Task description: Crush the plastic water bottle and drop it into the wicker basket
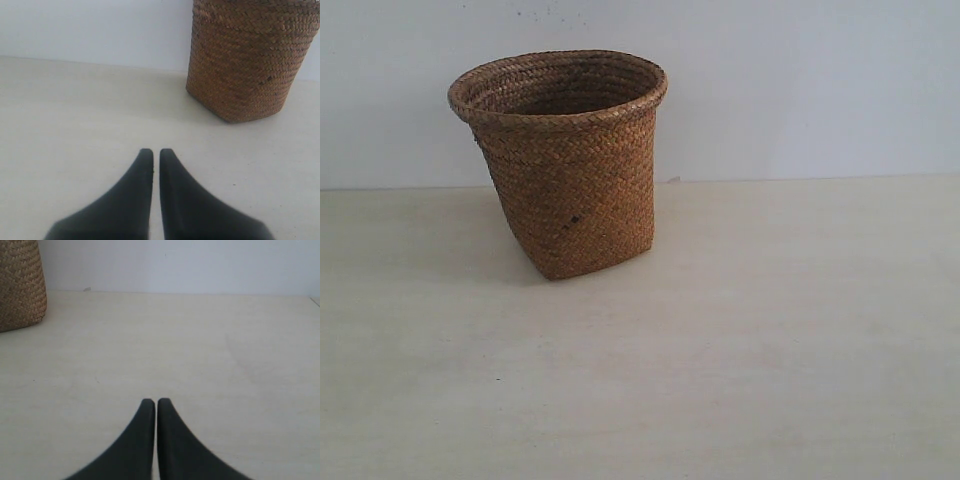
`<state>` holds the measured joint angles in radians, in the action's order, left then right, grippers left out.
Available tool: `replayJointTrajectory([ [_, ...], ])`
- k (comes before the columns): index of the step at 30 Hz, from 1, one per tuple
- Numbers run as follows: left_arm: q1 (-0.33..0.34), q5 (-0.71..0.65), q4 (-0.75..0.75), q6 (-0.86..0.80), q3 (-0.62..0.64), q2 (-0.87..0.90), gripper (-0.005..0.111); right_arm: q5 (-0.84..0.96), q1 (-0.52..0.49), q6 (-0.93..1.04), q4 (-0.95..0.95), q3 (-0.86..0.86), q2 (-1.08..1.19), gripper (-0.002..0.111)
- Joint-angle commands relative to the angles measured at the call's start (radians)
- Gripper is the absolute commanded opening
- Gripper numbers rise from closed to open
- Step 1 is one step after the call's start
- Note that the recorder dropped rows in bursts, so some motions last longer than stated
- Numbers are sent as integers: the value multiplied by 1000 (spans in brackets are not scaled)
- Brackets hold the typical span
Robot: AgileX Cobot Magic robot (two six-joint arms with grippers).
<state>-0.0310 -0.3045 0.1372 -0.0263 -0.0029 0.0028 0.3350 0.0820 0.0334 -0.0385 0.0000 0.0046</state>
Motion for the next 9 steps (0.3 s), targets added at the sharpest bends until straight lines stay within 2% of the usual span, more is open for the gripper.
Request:
replayJointTrajectory([
  [1,2,12,8,10,3,-3,4,-9,-2,-1,-2,0,-5,0],
  [9,2,12,8,10,3,-3,4,-8,-2,-6,-2,0,-5,0],
])
